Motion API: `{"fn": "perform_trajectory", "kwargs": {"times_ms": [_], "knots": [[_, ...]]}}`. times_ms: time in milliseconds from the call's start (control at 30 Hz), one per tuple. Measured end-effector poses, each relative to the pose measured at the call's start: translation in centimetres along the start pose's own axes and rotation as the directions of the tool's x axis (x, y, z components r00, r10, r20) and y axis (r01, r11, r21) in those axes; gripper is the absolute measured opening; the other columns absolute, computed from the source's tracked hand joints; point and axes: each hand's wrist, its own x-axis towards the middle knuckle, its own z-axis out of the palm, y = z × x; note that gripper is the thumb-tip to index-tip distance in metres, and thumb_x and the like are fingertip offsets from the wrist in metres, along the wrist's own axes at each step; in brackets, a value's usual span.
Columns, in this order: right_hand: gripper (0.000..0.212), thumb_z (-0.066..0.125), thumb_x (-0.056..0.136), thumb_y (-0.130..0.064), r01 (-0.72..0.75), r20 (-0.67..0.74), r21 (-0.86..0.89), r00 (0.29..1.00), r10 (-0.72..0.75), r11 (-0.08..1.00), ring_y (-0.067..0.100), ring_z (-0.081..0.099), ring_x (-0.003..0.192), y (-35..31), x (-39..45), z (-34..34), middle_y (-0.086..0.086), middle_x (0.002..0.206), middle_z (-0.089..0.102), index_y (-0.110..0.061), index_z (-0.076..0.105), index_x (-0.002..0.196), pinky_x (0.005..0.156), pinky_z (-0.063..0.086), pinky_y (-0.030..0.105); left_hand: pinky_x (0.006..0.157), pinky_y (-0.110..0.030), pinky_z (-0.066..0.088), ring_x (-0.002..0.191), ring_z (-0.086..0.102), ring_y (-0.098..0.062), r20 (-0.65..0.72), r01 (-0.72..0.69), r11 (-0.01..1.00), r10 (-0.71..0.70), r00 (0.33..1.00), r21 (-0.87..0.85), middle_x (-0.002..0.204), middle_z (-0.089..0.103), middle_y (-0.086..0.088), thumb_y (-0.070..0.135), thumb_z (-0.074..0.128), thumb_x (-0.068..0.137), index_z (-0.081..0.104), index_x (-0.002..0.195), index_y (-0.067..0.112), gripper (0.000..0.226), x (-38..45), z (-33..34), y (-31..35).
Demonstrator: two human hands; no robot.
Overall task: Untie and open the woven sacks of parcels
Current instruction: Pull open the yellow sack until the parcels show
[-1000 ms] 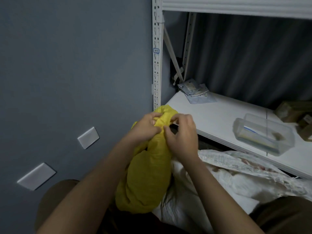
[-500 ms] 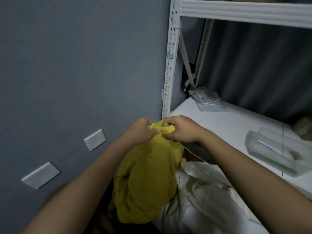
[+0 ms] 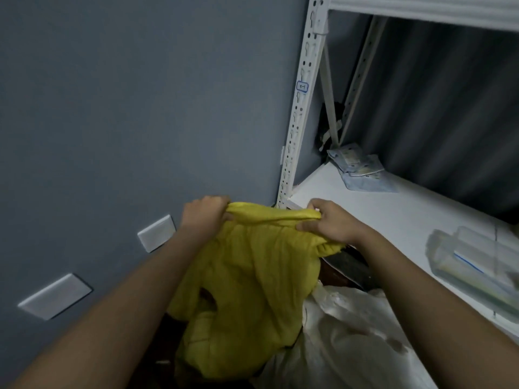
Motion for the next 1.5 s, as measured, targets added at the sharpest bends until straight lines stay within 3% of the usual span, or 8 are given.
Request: {"fn": "perform_trajectory", "kwargs": {"times_ms": [133,333,600,767,967,1067,1267,1500], "knots": [[0.039,0.063,0.089,-0.036,0.067,0.042,-0.118,0.997,-0.063,0.991,0.014,0.055,0.112,1.0,0.4,0.3,-0.009,0.125,0.06,-0.037,0.055,0.128,0.096,0.044,0.031,0.087,-0.033,0.042,0.112,0.052,-0.027,0.133,-0.19,0.974,0.207,0.969,-0.126,0.123,0.057,-0.007,0.031,0.06,0.089,0.055,0.119,0.014,0.035,2.8,1.6,0.8],[0.032,0.063,0.09,-0.015,0.113,-0.001,0.146,0.994,-0.114,0.983,-0.001,0.061,0.104,1.7,-0.9,-1.0,-0.015,0.114,0.067,-0.033,0.066,0.115,0.095,0.045,0.02,0.103,-0.028,0.033,0.128,0.042,-0.017,0.295,-0.243,0.806,0.451,0.842,-0.54,0.141,0.043,0.001,0.026,0.079,0.075,0.032,0.145,0.018,0.084,4.7,2.1,2.6],[0.039,0.058,0.091,-0.004,0.161,-0.098,0.233,0.985,-0.141,0.959,-0.008,0.056,0.109,1.6,-1.8,-2.7,-0.019,0.119,0.062,-0.033,0.064,0.116,0.093,0.042,0.009,0.072,-0.027,0.039,0.087,0.055,-0.017,0.045,-0.396,0.757,0.487,0.872,-0.52,0.094,0.059,0.001,0.035,0.051,0.087,0.059,0.098,0.014,0.025,6.1,1.5,3.5],[0.051,0.043,0.091,0.012,0.143,-0.061,0.394,0.99,-0.13,0.908,0.001,0.06,0.11,1.1,-2.9,-2.3,-0.01,0.123,0.064,-0.026,0.073,0.108,0.087,0.048,0.014,0.083,-0.034,0.045,0.094,0.055,-0.017,0.077,-0.39,0.726,0.518,0.852,-0.566,0.103,0.058,0.001,0.015,0.043,0.099,0.05,0.108,0.021,0.013,5.9,-0.2,2.6],[0.024,0.062,0.088,-0.03,0.073,0.013,0.495,0.996,-0.091,0.866,0.004,0.062,0.106,0.6,-4.6,-1.8,-0.01,0.114,0.069,-0.026,0.072,0.11,0.085,0.047,0.014,0.099,-0.032,0.041,0.114,0.047,-0.012,0.334,-0.236,0.798,0.473,0.815,-0.555,0.123,0.046,0.009,0.054,0.059,0.085,0.038,0.127,0.029,0.053,3.8,-1.6,3.3],[0.041,0.063,0.09,-0.022,0.196,-0.149,0.335,0.977,-0.154,0.921,-0.009,0.058,0.095,0.9,-4.8,-1.4,-0.019,0.107,0.064,-0.041,0.056,0.126,0.081,0.042,0.006,0.104,-0.024,0.029,0.123,0.039,-0.01,0.303,-0.196,0.763,0.459,0.835,-0.616,0.127,0.042,0.008,0.044,0.025,0.101,0.04,0.132,0.02,0.042,3.2,-2.1,3.4],[0.016,0.066,0.074,-0.013,0.289,-0.274,-0.104,0.911,-0.307,0.952,0.009,0.06,0.078,1.2,-5.5,-1.1,-0.012,0.08,0.062,-0.028,0.061,0.076,0.07,0.05,0.036,0.059,-0.015,0.035,0.07,0.046,-0.001,0.101,-0.342,0.755,0.472,0.876,-0.559,0.078,0.051,0.012,0.029,0.068,0.086,0.048,0.078,0.029,0.021,2.5,-1.6,3.0],[0.029,0.045,0.082,-0.01,0.421,-0.055,-0.456,0.866,-0.496,0.784,0.027,0.056,0.079,2.0,-6.3,0.7,0.0,0.101,0.059,-0.031,0.031,0.098,0.061,0.037,0.034,0.062,-0.028,0.038,0.07,0.046,-0.014,0.073,-0.462,0.769,0.545,0.836,-0.442,0.084,0.054,-0.004,0.017,0.044,0.097,0.035,0.084,0.028,0.019,0.9,-1.5,4.3]]}}
